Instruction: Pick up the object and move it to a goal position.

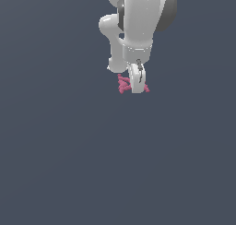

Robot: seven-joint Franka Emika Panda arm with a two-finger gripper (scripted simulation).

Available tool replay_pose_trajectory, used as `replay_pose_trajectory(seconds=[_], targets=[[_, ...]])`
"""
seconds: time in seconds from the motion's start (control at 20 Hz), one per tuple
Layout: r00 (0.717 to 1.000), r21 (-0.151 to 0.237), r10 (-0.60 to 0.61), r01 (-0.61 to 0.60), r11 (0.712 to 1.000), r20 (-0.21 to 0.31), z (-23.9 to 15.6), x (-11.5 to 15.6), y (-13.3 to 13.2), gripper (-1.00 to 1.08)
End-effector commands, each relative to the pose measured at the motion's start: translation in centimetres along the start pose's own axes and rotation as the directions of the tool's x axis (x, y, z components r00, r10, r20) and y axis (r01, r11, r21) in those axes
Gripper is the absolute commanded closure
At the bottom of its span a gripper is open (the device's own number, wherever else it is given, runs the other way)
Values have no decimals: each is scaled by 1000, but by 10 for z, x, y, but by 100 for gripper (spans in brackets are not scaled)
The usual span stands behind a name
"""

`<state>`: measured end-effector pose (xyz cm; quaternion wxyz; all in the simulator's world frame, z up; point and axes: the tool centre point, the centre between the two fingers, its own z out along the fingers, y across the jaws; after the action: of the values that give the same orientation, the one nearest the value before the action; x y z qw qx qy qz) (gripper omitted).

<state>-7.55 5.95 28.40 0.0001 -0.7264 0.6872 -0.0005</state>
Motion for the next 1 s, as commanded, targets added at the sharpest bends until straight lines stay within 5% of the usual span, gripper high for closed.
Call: replay_pose_trajectory(seconds=[0.0,0.95], targets=[[1000,-1,0,0,1000,-1,-28,-1,5,108],[1000,-1,-3,3,1000,0,-195,-11,29,108]])
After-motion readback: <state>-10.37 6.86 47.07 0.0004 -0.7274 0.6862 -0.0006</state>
